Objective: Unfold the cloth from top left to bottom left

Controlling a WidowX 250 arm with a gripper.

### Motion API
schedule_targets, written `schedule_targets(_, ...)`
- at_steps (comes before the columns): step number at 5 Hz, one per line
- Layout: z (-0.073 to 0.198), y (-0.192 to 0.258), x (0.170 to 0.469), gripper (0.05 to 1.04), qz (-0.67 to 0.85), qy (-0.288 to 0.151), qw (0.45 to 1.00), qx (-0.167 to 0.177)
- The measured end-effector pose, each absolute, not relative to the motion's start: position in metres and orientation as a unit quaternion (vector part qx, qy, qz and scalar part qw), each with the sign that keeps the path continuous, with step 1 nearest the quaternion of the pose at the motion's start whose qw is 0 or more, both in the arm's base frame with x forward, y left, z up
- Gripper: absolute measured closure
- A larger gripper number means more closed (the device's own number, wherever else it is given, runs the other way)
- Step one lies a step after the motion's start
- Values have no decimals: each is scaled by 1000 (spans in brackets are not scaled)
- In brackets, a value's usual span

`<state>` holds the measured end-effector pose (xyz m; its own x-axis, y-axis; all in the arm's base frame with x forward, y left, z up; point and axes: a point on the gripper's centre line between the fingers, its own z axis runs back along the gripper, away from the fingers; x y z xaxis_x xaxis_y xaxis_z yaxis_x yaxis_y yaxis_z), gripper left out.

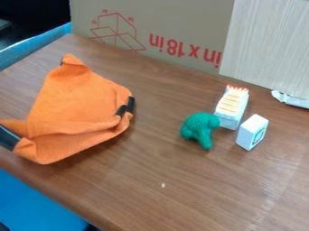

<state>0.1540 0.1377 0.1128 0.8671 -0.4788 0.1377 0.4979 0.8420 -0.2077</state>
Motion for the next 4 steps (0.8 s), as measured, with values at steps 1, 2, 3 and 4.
schedule_targets(1,109,134,152,1012,-216,-15,969,-117)
schedule_targets(2,107,135,150,849,-153,16,982,-114)
schedule_targets(3,112,139,152,612,-111,34,986,-120)
schedule_targets(4,126,145,157,310,-84,45,987,-126)
